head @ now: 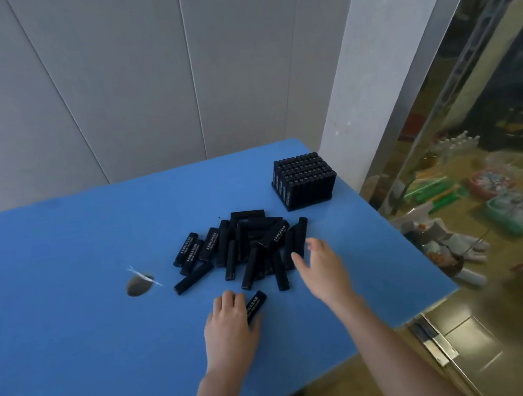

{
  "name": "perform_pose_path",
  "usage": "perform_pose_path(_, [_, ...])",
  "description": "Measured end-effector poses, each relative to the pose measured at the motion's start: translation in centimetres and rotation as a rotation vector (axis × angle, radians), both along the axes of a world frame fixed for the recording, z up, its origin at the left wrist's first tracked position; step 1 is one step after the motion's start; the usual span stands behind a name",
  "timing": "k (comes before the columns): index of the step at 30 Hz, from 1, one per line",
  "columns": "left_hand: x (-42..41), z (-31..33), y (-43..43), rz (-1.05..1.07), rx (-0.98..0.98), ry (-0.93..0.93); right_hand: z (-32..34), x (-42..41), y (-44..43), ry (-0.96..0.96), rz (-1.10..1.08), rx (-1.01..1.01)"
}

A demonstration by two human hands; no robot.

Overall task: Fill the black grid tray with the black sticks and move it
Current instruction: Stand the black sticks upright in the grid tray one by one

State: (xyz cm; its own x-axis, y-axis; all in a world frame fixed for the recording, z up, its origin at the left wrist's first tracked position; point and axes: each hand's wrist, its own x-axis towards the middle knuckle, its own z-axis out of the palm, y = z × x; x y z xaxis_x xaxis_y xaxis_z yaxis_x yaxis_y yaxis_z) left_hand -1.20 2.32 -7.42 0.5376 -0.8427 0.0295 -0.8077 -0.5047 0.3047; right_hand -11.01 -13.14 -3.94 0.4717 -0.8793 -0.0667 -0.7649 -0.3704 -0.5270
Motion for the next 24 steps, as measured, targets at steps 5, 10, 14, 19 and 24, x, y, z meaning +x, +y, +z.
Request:
perform_pose_path(5, [-0.9, 1.1, -1.9, 0.044, 0.126, 0.042, -1.0, 2.5, -2.7, 0.139, -0.003, -0.005])
perform_pose_path(10, [-1.5, 1.8, -3.6, 0.174, 0.267, 0.087, -1.8, 3.3, -4.2, 0.225, 0.078, -0.054])
perform_pose_path(14, [-0.7, 1.4, -3.8, 0.374, 0.195, 0.126, -1.3, 2.7, -5.8, 0.144, 0.114, 0.057])
perform_pose_path(19, [0.1, 2.8, -6.8, 0.466, -0.014, 0.095, -0.8, 0.7, -5.6, -0.213, 0.084, 0.352])
perform_pose_path(24, [0.8, 2.3, -9.6, 0.443, 0.144, 0.056, -0.3, -0.6, -4.4, -0.328, 0.17, 0.414])
